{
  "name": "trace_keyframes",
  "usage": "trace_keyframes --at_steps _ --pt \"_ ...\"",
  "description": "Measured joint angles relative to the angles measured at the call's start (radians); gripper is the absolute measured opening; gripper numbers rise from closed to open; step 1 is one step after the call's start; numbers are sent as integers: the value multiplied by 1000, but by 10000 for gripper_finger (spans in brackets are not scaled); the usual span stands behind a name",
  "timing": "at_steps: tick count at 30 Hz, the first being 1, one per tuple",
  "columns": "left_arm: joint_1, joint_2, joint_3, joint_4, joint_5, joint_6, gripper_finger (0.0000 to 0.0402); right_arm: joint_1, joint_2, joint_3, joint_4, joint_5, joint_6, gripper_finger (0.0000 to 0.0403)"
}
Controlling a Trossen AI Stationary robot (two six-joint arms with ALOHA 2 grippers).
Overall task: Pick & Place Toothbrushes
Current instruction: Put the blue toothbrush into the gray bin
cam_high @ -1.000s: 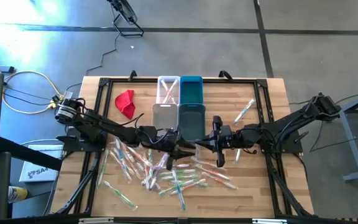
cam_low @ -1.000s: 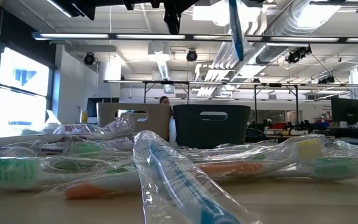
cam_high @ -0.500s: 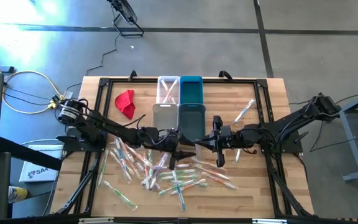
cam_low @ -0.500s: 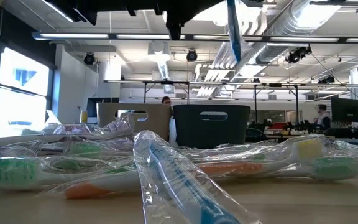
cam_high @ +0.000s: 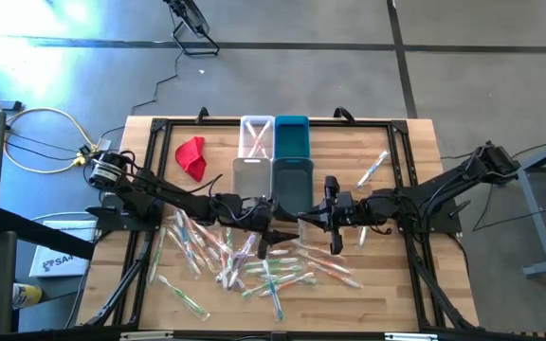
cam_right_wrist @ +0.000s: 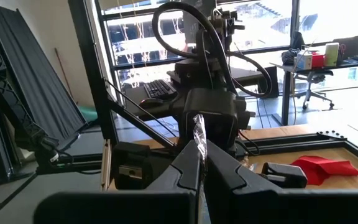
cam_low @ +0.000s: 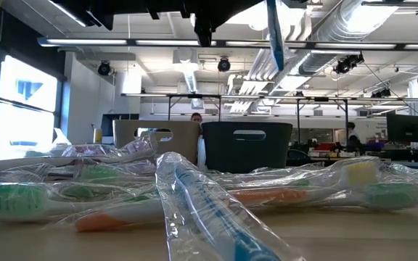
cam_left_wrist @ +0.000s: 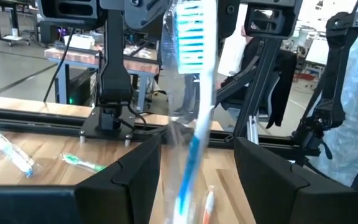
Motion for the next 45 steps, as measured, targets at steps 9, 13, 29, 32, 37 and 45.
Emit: trace_keyframes --at_steps 9,13,29,32,37,45 --pt "0 38 59 -12 -17 23 200 0 0 0 0 0 0 3" --pt "0 79 128 -81 -14 39 200 0 0 0 -1 4 0 3" --pt "0 79 182 -252 16 35 178 0 0 0 -1 4 1 3" --pt "0 79 182 -256 17 35 154 0 0 0 0 4 1 3" --pt "0 79 182 -256 17 35 113 0 0 0 0 4 1 2" --pt "0 79 182 -256 17 35 77 0 0 0 0 4 1 2"
